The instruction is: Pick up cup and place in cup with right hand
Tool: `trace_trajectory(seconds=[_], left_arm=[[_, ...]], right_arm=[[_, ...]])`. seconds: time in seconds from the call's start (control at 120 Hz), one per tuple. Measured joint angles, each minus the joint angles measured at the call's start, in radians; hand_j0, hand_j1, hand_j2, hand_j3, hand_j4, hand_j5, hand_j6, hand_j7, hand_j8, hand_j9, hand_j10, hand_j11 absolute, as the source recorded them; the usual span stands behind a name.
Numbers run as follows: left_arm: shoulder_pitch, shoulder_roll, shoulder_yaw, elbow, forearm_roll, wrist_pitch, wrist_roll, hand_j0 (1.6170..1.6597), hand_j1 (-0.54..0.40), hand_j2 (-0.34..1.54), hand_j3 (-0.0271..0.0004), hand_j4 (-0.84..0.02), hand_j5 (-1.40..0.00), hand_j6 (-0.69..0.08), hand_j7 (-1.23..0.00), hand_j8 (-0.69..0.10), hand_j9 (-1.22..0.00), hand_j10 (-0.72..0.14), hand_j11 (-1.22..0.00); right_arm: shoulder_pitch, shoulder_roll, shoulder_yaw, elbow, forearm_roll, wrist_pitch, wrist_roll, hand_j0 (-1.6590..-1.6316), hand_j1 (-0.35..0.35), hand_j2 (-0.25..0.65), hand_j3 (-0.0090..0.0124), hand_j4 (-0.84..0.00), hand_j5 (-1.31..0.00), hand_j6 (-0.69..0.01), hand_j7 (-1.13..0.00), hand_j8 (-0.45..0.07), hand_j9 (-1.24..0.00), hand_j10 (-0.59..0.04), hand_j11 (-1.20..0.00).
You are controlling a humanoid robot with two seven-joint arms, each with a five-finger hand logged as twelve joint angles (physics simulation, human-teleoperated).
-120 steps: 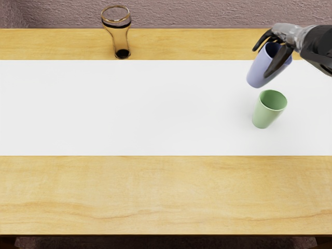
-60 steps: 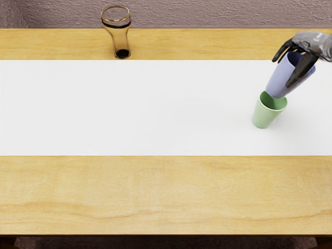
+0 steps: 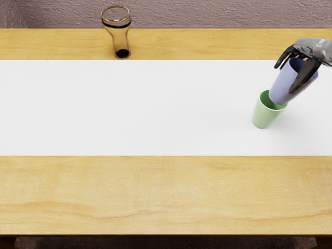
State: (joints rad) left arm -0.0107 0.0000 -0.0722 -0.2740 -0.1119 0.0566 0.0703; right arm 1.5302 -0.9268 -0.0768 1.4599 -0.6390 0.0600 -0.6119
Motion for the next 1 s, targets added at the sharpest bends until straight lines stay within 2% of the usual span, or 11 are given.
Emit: trace_trajectory(seconds=[0.008, 0.025, 0.042, 0.092, 0.15, 0.3, 0.633, 0.65, 0.7, 0.842, 1.0], left_arm=[[0.0, 0.0, 0.0, 0.0, 0.0, 0.0, 0.0, 1.6581, 0.344, 0.0, -0.0001, -0.004, -0.01, -0.004, -0.01, -0.004, -0.01, -0.004, -0.01], [0.0, 0.0, 0.0, 0.0, 0.0, 0.0, 0.0, 1.6581, 0.344, 0.0, -0.0001, -0.004, -0.01, -0.004, -0.01, -0.004, -0.01, -0.004, -0.01], [0.0, 0.0, 0.0, 0.0, 0.0, 0.0, 0.0, 1.6581, 0.344, 0.0, -0.0001, -0.004, -0.01, -0.004, -0.01, -0.004, -0.01, -0.004, -0.01], [0.0, 0.0, 0.0, 0.0, 0.0, 0.0, 0.0, 1.6581, 0.344, 0.0, 0.0, -0.004, -0.01, -0.004, -0.01, -0.004, -0.01, -0.004, -0.01], [0.0, 0.0, 0.0, 0.0, 0.0, 0.0, 0.0, 1.6581, 0.344, 0.0, 0.0, -0.004, -0.01, -0.004, -0.01, -0.004, -0.01, -0.004, -0.01], [0.0, 0.0, 0.0, 0.0, 0.0, 0.0, 0.0, 1.6581, 0.344, 0.0, 0.0, -0.004, -0.01, -0.004, 0.0, -0.004, 0.0, -0.004, 0.0], [0.001, 0.0, 0.0, 0.0, 0.0, 0.0, 0.0, 1.6581, 0.344, 0.0, -0.0001, -0.004, -0.01, -0.004, -0.01, -0.004, -0.01, -0.004, -0.01], [0.001, 0.0, 0.0, 0.0, 0.0, 0.0, 0.0, 1.6581, 0.344, 0.0, 0.0, -0.004, -0.01, -0.004, -0.01, -0.004, -0.01, -0.004, -0.01], [0.0, 0.0, 0.0, 0.0, 0.0, 0.0, 0.0, 1.6581, 0.344, 0.0, 0.0, -0.004, -0.01, -0.004, -0.01, -0.004, -0.01, -0.004, -0.01], [0.0, 0.0, 0.0, 0.0, 0.0, 0.0, 0.0, 1.6581, 0.344, 0.0, -0.0001, -0.004, -0.01, -0.004, -0.01, -0.004, -0.01, -0.004, -0.01], [0.0, 0.0, 0.0, 0.0, 0.0, 0.0, 0.0, 1.6581, 0.344, 0.0, -0.0001, -0.004, -0.01, -0.004, -0.01, -0.004, -0.01, -0.004, -0.01]], right_arm=[[0.0, 0.0, 0.0, 0.0, 0.0, 0.001, 0.0, -1.6461, 0.099, 0.052, -0.0015, -0.569, -0.73, -0.397, -0.74, -0.244, -0.74, -0.269, -0.75], [0.0, -0.001, 0.001, 0.001, 0.0, 0.002, 0.0, -1.6463, 0.1, 0.056, -0.0018, -0.57, -0.73, -0.397, -0.74, -0.237, -0.74, -0.273, -0.75], [0.0, -0.002, 0.001, 0.001, 0.001, 0.004, 0.0, -1.6464, 0.097, 0.05, -0.001, -0.57, -0.73, -0.394, -0.74, -0.238, -0.74, -0.271, -0.75], [0.0, -0.003, 0.002, 0.002, 0.001, 0.007, 0.0, -1.6473, 0.098, 0.069, -0.0011, -0.568, -0.74, -0.406, -0.74, -0.25, -0.74, -0.278, -0.74], [0.0, -0.001, 0.004, 0.003, -0.001, 0.009, 0.0, -1.6475, 0.081, 0.032, -0.0004, -0.566, -0.74, -0.411, -0.74, -0.258, -0.74, -0.286, -0.74], [0.002, 0.002, 0.007, 0.004, 0.002, 0.011, 0.0, -1.649, 0.089, 0.04, -0.0005, -0.562, -0.75, -0.405, -0.74, -0.248, -0.75, -0.281, -0.75], [0.004, 0.001, 0.009, 0.017, 0.004, 0.012, 0.0, -1.65, 0.095, 0.044, -0.0006, -0.552, -0.75, -0.401, -0.73, -0.244, -0.75, -0.271, -0.76], [0.004, 0.001, 0.009, 0.016, 0.005, 0.012, 0.0, -1.6501, 0.092, 0.038, -0.0001, -0.547, -0.75, -0.404, -0.73, -0.246, -0.75, -0.271, -0.75], [0.003, 0.001, 0.009, 0.016, 0.005, 0.011, 0.001, -1.6515, 0.068, 0.029, 0.0, -0.495, -0.68, -0.386, -0.66, -0.251, -0.68, -0.27, -0.68], [0.003, 0.001, 0.01, 0.016, 0.005, 0.01, 0.001, -1.6548, -0.118, 0.012, 0.0, -0.269, -0.37, -0.215, -0.36, -0.147, -0.36, -0.157, -0.37], [0.0, -0.004, 0.038, 0.007, 0.007, 0.017, 0.001, -1.6565, -0.225, 0.003, 0.0, -0.143, -0.19, -0.119, -0.18, -0.087, -0.19, -0.091, -0.19]])
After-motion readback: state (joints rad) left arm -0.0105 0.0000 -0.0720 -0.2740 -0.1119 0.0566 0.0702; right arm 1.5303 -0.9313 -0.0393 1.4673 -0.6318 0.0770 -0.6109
